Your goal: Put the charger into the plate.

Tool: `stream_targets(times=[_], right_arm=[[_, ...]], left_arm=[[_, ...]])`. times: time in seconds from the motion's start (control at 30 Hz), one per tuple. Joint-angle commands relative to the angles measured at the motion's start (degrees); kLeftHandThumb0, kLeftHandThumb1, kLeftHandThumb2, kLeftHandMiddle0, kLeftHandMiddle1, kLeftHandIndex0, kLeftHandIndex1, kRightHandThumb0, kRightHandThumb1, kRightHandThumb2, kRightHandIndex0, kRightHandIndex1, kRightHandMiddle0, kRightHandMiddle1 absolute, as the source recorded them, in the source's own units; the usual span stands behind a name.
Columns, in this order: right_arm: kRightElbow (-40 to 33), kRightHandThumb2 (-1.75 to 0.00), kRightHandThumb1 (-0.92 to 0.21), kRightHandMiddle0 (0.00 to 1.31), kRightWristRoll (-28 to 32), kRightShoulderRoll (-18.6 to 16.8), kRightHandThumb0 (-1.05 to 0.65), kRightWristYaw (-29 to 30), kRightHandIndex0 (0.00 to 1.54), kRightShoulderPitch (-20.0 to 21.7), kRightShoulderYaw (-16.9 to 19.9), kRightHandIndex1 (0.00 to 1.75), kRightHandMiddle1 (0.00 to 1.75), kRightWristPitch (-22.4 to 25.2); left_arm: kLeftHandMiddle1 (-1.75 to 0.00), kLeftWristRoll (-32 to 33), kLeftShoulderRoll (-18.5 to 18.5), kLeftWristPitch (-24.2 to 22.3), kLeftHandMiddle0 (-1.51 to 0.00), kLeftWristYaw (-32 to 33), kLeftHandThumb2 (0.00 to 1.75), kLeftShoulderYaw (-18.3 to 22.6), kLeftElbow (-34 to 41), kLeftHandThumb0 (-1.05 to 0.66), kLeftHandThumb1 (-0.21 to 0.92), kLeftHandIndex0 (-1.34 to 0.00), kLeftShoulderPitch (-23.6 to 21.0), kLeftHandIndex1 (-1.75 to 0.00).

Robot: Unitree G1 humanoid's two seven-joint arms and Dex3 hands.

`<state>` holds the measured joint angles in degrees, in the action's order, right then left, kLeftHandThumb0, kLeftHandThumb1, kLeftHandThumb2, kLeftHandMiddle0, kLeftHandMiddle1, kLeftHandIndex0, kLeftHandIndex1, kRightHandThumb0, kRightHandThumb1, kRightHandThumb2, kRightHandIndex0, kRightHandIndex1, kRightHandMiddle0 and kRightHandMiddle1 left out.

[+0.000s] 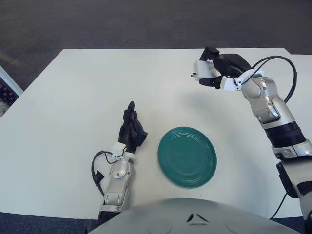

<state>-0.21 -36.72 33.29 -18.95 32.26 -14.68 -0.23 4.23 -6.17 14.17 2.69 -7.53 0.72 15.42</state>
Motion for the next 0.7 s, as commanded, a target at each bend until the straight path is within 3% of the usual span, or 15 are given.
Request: stream_targets(times=[0.0, 0.2, 0.67], right_arm=[[-4.5, -0.69, -0.9, 0.94, -0.5, 1.0, -0.45, -2.3, 1.11, -2.6, -0.4, 1.75, 1.75, 0.1], [-8.0, -0.74, -0.9, 0.93, -1.3, 0.5, -0.45, -3.3, 1.11, -7.1, -1.4, 1.75, 1.75, -0.6], [-14.9, -0.79, -0.92, 0.9, -6.5, 0.6, -0.47, -9.7, 1.16, -11.5, -5.6, 1.75, 1.75, -1.6]], left_arm=[[0.0, 0.6, -0.9, -0.5, -0.05, -0.4, 1.04, 0.4, -1.9, -0.91, 0.92, 0.0, -0.1, -0.24], [0.0, 0.6, -1.0, -1.1, -0.06, -0.3, 1.04, 0.4, -1.6, -0.89, 0.92, 0.0, -0.2, -0.25], [0.0, -0.2, -0.8, -0.1, -0.05, -0.1, 1.03, 0.8, -2.7, -0.9, 0.92, 0.0, -0.5, -0.25]])
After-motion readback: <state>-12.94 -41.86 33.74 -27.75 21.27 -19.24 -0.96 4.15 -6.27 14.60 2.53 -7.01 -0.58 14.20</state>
